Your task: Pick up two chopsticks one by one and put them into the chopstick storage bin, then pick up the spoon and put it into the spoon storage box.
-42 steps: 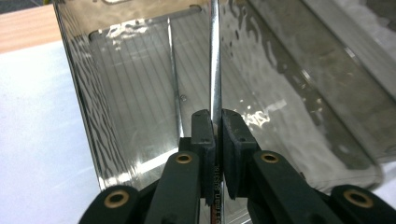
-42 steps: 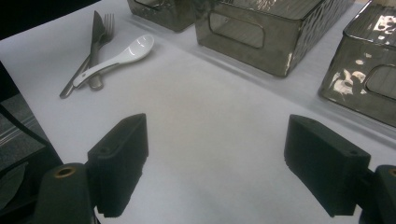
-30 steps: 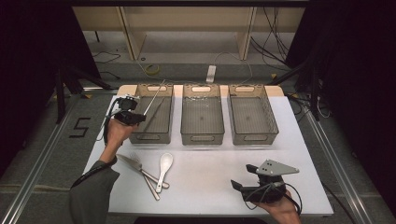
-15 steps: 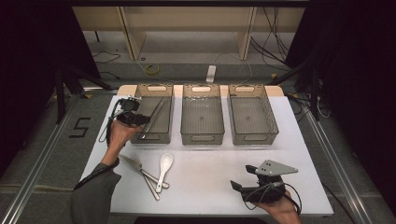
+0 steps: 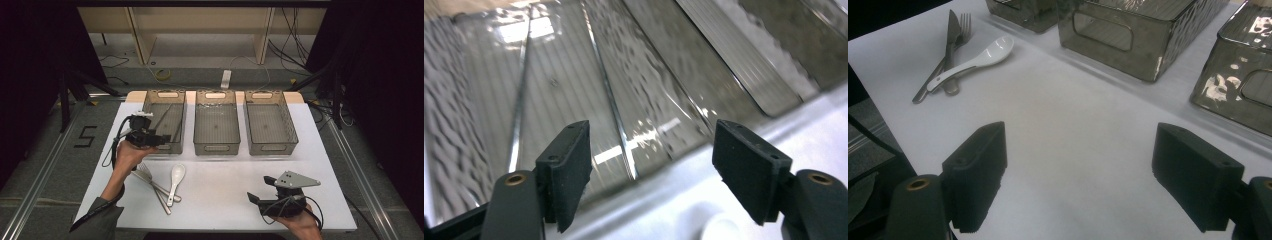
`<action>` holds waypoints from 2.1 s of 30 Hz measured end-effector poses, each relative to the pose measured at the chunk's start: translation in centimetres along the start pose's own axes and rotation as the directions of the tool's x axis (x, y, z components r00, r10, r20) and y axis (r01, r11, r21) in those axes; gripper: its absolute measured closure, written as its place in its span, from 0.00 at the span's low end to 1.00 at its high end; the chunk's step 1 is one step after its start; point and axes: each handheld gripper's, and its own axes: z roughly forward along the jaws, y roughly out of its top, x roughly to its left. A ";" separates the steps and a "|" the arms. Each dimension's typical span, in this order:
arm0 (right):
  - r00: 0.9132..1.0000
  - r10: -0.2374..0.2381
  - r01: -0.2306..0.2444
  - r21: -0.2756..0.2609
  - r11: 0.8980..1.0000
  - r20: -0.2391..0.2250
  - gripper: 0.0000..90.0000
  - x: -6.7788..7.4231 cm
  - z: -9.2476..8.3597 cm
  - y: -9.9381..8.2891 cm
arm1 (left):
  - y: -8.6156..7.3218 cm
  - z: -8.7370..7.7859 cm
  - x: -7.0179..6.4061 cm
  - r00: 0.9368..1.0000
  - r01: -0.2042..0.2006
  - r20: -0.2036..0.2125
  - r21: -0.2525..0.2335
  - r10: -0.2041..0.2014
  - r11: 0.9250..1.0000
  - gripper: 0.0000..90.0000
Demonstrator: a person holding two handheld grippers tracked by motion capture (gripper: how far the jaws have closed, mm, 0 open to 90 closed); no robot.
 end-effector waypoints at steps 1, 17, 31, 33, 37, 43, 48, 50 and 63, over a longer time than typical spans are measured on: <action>1.000 0.002 -0.002 0.000 1.000 -0.001 0.26 0.0 0.0 0.0 | -0.1 -0.1 -0.2 1.000 -0.005 0.000 0.009 0.005 1.000 0.33; 1.000 0.005 -0.005 -0.003 1.000 0.008 0.25 -0.1 0.0 -0.1 | -2.1 -1.3 -2.7 1.000 -0.023 0.021 0.043 0.023 0.999 0.22; 1.000 0.019 -0.018 -0.065 0.998 0.022 0.25 -0.6 -0.5 -0.3 | -4.1 -0.9 -4.5 0.996 -0.074 0.050 0.117 0.069 0.990 0.20; 0.999 0.021 -0.020 -0.073 0.997 0.025 0.25 -0.7 -0.5 -0.4 | -4.4 -0.7 -4.8 0.996 -0.080 0.055 0.130 0.073 0.988 0.20; 0.999 0.029 -0.027 -0.087 0.996 0.026 0.25 -0.8 -0.7 -0.4 | -4.9 -0.6 -5.5 0.995 -0.092 0.056 0.145 0.085 0.985 0.20; 0.999 0.037 -0.034 -0.108 0.994 0.030 0.25 -0.8 -0.7 -0.4 | -5.7 -0.7 -6.0 0.995 -0.086 0.058 0.170 0.077 0.982 0.20; 0.999 0.032 -0.028 -0.122 0.992 0.030 0.25 -0.6 -0.6 -0.4 | -6.3 -0.7 -6.0 0.997 -0.073 0.048 0.192 0.065 0.979 0.20; 0.999 0.032 -0.028 -0.124 0.992 0.030 0.25 -0.5 -0.6 -0.4 | -6.5 -0.6 -6.1 0.997 -0.066 0.046 0.196 0.058 0.978 0.20; 0.999 0.023 -0.018 -0.122 0.992 0.036 0.25 -0.3 -0.3 -0.5 | -7.6 -0.3 -6.7 0.997 -0.071 0.053 0.248 0.059 0.966 0.20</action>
